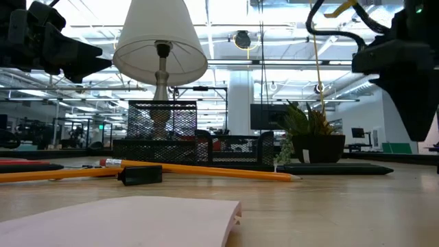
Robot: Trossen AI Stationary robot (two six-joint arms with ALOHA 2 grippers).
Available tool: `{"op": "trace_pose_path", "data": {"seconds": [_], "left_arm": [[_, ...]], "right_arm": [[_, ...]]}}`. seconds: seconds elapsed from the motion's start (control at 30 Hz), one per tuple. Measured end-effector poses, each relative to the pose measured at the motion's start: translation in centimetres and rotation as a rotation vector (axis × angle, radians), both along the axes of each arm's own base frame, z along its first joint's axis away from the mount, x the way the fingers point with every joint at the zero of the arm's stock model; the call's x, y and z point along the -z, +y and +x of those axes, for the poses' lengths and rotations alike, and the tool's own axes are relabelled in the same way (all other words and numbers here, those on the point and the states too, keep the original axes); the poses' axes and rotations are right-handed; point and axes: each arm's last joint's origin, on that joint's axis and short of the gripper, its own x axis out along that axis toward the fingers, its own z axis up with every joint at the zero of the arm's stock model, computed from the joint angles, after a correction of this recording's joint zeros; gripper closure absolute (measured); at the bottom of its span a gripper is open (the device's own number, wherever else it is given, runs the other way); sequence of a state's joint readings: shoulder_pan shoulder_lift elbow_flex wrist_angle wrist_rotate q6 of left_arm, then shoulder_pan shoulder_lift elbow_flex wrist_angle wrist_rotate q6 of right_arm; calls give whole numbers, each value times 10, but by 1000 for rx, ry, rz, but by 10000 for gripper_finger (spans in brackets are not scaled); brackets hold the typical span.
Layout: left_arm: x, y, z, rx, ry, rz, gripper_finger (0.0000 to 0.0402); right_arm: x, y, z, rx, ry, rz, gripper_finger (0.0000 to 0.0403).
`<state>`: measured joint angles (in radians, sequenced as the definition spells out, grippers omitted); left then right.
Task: Pick and place office supplies into organizer
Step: Put the top right black binder clip into the black desk organizer
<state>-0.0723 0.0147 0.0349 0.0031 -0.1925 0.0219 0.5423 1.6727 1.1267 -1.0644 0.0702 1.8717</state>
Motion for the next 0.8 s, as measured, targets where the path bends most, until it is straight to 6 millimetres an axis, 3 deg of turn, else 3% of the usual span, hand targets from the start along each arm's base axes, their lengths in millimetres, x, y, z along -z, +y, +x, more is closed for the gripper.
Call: {"op": "trace_pose_path", "data": {"seconds": [0.47,0.8], "left_arm": [[0,0,0,0,0,0,146],[0,0,0,0,0,0,146]], "right_arm": [[8,7,0,-16,35,37,112],[30,3,-14,5,125,68,112]]}}
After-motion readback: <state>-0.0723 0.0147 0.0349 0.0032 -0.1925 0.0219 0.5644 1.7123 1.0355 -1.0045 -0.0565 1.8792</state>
